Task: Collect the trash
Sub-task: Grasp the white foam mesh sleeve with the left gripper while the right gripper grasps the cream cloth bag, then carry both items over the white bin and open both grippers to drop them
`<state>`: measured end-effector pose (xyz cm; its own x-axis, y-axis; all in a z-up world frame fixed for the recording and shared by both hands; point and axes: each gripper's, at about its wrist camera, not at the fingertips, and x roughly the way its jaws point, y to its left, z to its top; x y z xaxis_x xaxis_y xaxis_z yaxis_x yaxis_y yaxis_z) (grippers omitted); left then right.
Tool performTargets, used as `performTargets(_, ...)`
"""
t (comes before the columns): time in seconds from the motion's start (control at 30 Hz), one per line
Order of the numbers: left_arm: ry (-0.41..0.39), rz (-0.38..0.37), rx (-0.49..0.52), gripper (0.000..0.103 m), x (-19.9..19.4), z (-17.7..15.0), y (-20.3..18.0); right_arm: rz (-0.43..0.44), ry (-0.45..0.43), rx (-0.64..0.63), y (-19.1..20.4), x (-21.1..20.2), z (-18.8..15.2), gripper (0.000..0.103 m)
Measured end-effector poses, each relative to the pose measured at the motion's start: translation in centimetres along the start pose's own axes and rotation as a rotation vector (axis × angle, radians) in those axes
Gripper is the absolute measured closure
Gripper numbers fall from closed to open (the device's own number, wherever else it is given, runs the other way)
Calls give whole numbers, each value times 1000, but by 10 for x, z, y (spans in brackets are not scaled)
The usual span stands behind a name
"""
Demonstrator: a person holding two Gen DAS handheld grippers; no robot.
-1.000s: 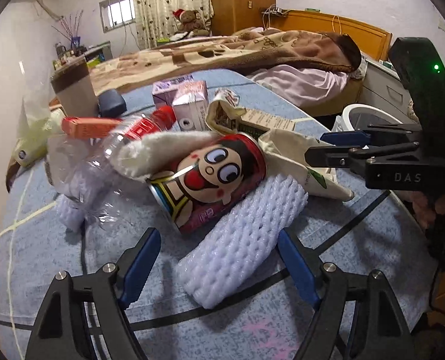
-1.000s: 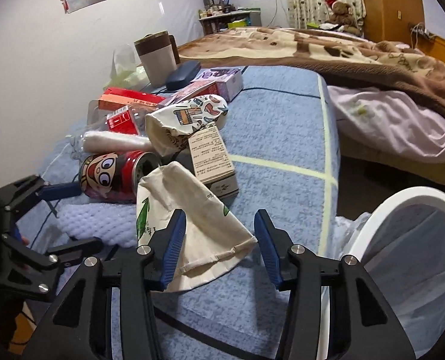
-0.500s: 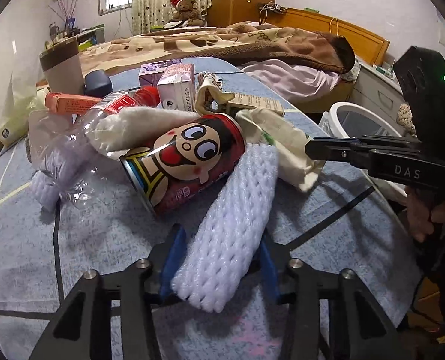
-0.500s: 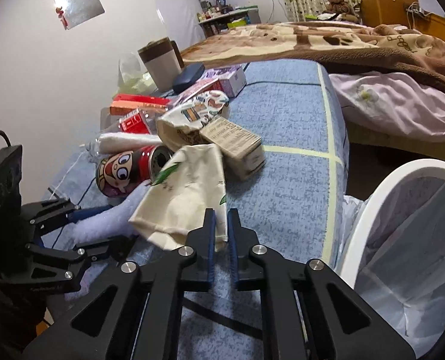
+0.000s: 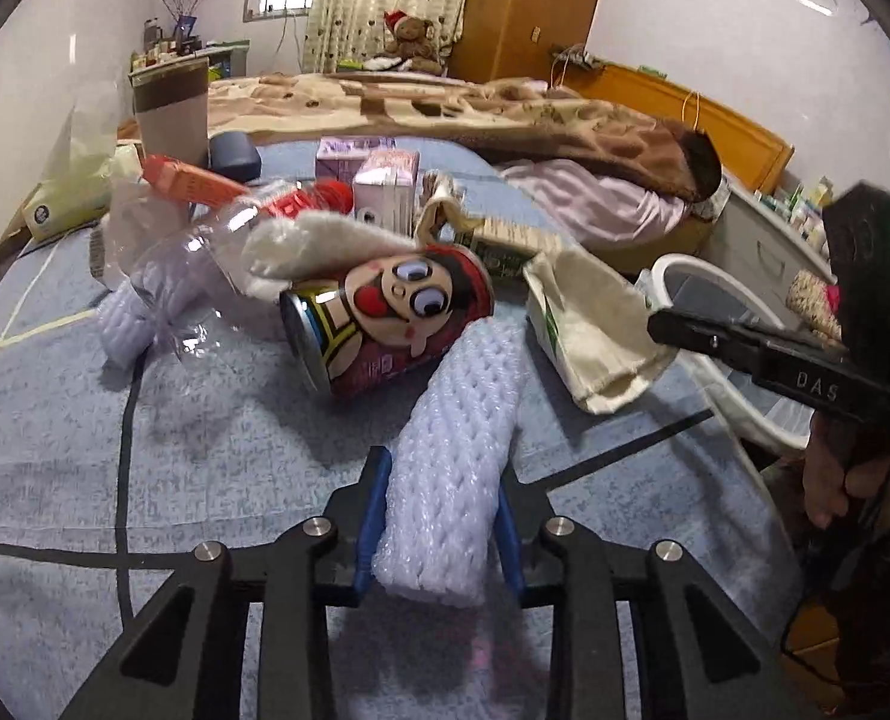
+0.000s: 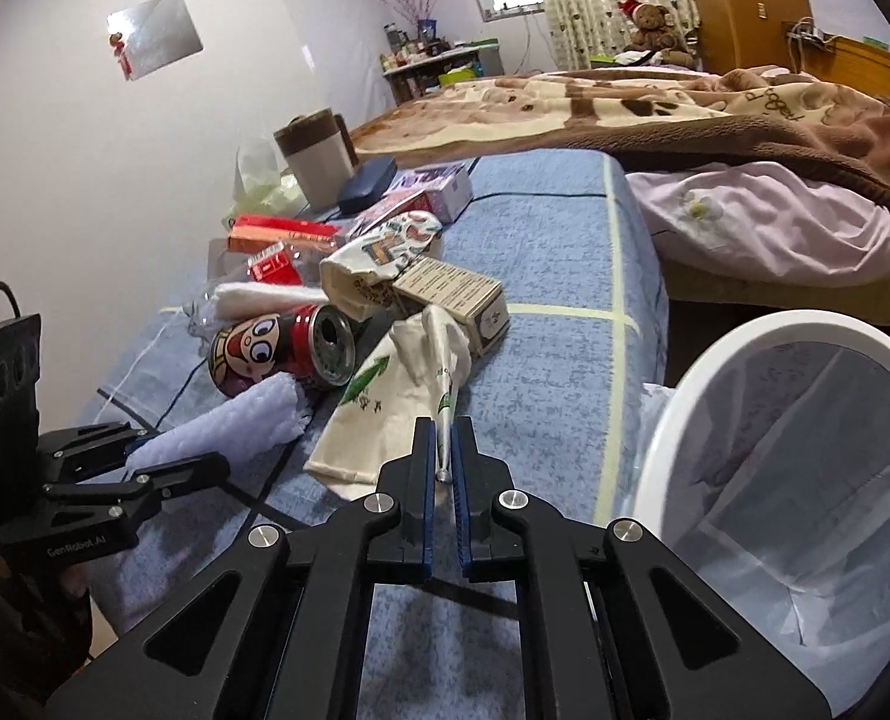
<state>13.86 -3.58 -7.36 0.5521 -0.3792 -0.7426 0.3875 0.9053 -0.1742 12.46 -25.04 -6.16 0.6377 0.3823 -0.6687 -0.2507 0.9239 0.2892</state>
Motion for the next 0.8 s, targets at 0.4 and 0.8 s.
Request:
performTargets(0.4,12,18,-24,74,1,-8,-6,-37,21,-38,14,2,-7,94)
performTargets(0.8,29,8,-47,74,10,-6,2,-58,52,1,19,21,-10,95)
